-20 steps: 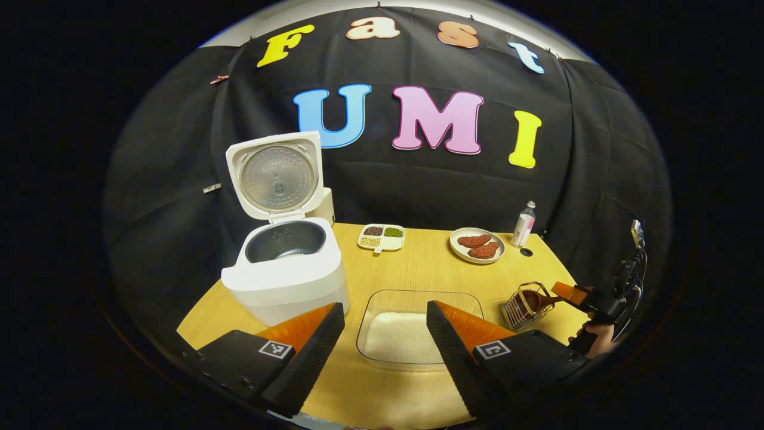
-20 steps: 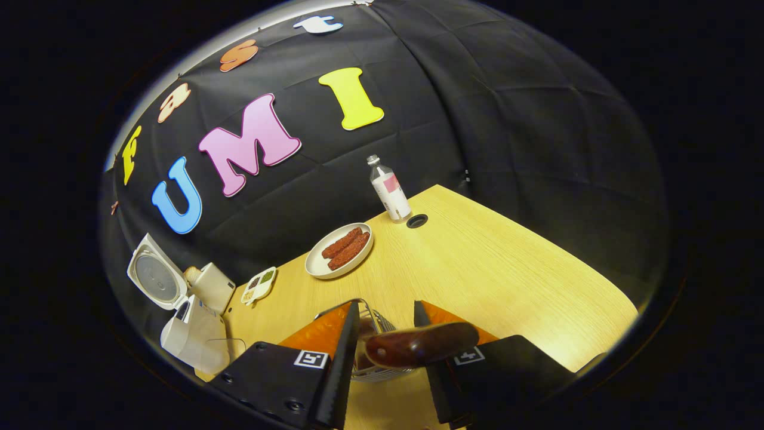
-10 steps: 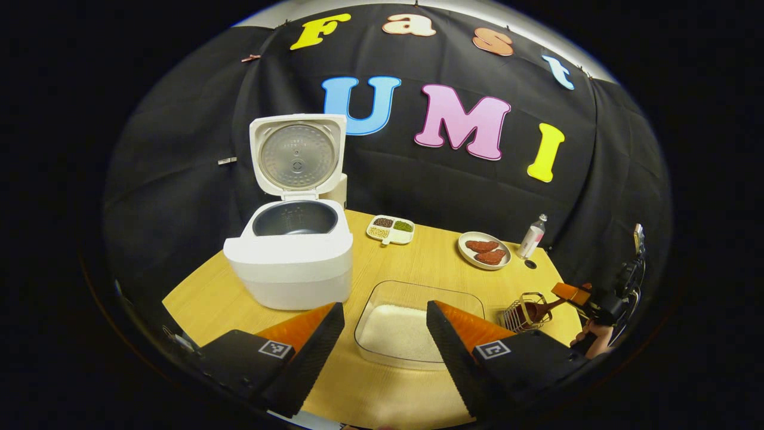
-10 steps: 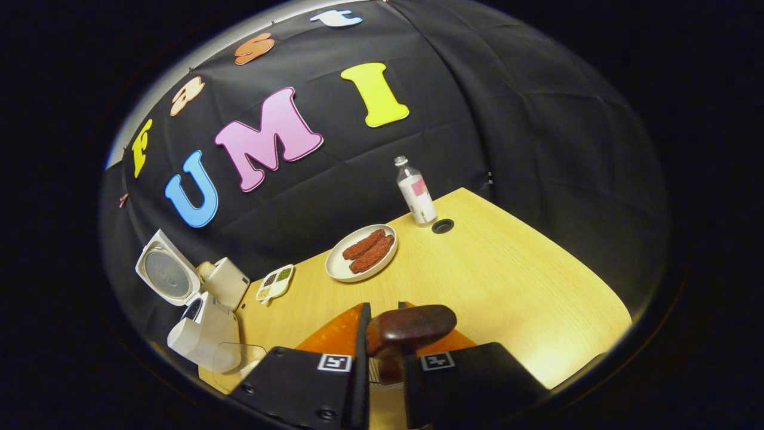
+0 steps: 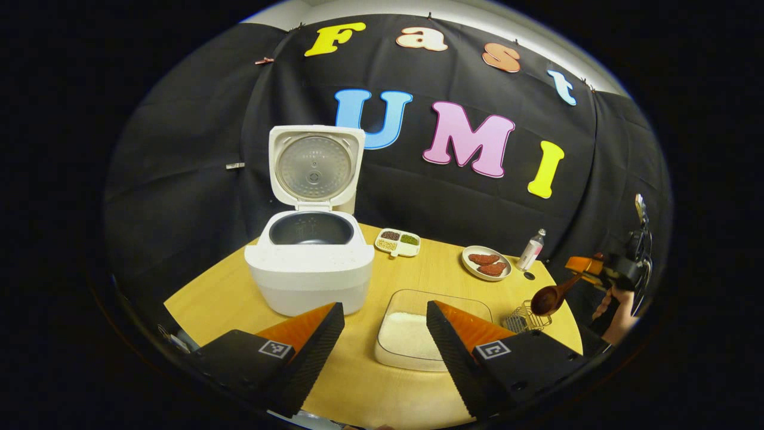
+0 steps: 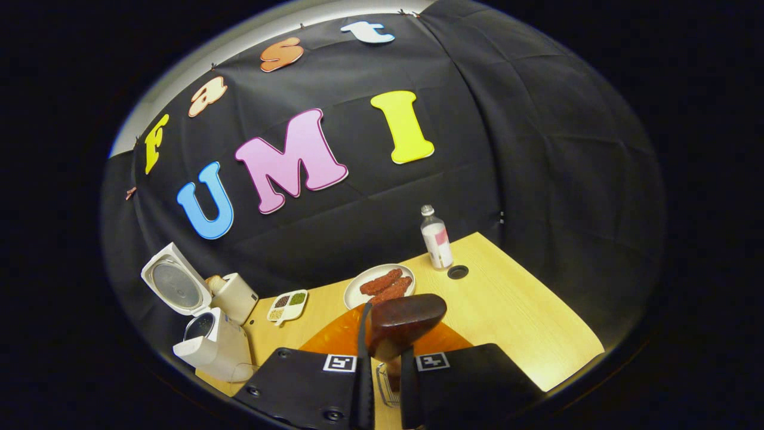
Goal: Close the left gripper, press the button to open the rice cooker; take a wooden spoon from the chopstick holder with the right hand, scoop a spoonful of rice and pour it into the rice cooker, then put the wooden spoon back into the chopstick holder.
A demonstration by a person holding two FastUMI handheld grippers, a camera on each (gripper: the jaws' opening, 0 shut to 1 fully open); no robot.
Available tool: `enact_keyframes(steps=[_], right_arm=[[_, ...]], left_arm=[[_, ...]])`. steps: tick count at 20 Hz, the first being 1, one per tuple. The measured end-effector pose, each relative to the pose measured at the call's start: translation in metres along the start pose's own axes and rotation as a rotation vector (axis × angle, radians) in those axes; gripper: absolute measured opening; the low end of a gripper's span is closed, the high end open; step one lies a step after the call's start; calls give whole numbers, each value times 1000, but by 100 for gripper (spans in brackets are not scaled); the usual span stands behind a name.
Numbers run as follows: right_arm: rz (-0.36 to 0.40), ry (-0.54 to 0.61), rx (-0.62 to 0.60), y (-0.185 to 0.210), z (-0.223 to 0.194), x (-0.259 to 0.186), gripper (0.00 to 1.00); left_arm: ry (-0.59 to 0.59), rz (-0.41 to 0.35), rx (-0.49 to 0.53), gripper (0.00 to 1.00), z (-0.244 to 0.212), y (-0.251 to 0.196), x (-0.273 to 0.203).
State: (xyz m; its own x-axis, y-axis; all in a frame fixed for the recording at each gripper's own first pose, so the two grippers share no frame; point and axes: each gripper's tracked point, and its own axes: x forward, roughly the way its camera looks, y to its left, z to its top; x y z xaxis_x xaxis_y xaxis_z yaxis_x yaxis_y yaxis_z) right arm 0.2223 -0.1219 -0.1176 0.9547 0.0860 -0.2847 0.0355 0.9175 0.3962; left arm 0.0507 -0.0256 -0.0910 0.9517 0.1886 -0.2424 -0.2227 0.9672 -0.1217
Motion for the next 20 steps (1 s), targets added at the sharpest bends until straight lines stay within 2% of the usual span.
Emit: enact_keyframes(steps=[3,6,7,8,13,20], right_arm=[[30,-19,-11,36,15,-23,22],[65,-25,-17,80,12,-43,21],[81,-21,-14,95,7,-49,17],[97,-17,-11,111,2,-55,21],[144,5,-53,164,-33,-69,21],[133,52,-88,193,-103,-51,21]], left_arm=[[-35,-5,9,95,8,26,-9],[-45,-23,-14,96,8,53,-16],[-42,-30,-27,96,6,62,-17],[-37,-34,-39,96,5,71,-18],[-33,-30,-70,95,2,117,-24],[22,-47,-91,96,-14,161,-22]])
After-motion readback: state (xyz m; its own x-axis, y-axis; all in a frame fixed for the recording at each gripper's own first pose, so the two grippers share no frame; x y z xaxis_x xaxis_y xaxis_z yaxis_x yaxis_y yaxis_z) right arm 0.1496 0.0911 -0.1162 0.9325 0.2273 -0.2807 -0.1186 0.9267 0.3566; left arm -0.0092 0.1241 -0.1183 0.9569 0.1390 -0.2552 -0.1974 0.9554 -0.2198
